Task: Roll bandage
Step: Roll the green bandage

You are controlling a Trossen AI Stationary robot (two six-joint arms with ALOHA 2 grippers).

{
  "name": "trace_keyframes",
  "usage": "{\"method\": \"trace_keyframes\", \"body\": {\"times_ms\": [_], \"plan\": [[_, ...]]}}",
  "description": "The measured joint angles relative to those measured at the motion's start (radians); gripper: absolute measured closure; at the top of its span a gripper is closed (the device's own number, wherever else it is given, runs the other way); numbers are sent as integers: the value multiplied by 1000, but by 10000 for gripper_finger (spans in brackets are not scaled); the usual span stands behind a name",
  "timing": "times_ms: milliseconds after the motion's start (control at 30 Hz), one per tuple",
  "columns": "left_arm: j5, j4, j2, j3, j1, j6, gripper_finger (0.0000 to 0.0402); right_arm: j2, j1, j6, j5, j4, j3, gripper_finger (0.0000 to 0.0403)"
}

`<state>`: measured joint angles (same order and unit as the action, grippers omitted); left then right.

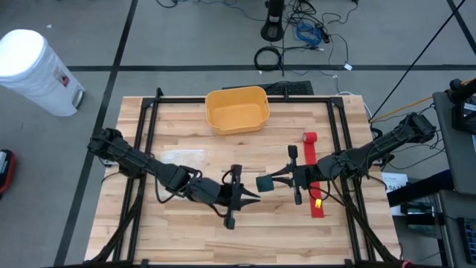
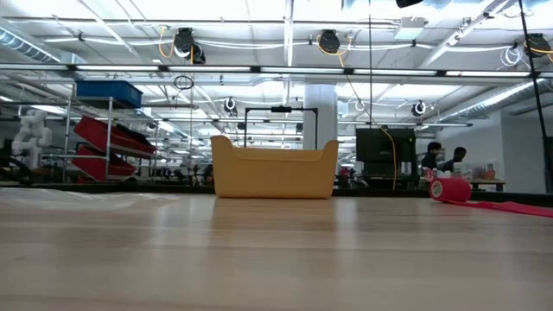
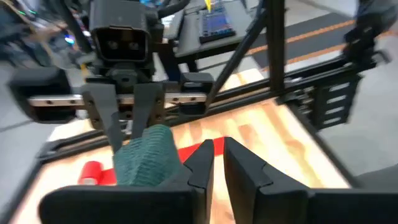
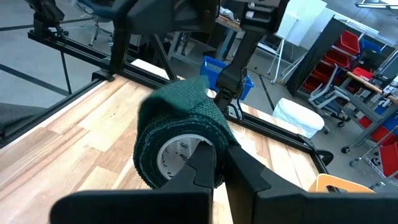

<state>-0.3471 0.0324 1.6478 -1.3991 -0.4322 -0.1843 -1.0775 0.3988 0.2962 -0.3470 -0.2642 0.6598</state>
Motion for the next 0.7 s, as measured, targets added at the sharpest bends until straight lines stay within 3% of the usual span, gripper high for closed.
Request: {"method": "trace_keyframes", "body": {"times_ms": [200, 367, 500, 700], "plan": [[-220, -36, 0, 0, -42, -39, 276, 0, 0, 0, 0, 0, 0, 392], [-254, -27, 0, 0, -3, 30, 200, 0, 0, -4, 0, 0, 0, 392], [-199, -5, 0, 0, 52, 108, 175, 0, 0, -4, 0, 0, 0, 392], [101, 26, 0, 0, 148, 262, 173, 0, 0, -3, 0, 1, 0, 392]]}}
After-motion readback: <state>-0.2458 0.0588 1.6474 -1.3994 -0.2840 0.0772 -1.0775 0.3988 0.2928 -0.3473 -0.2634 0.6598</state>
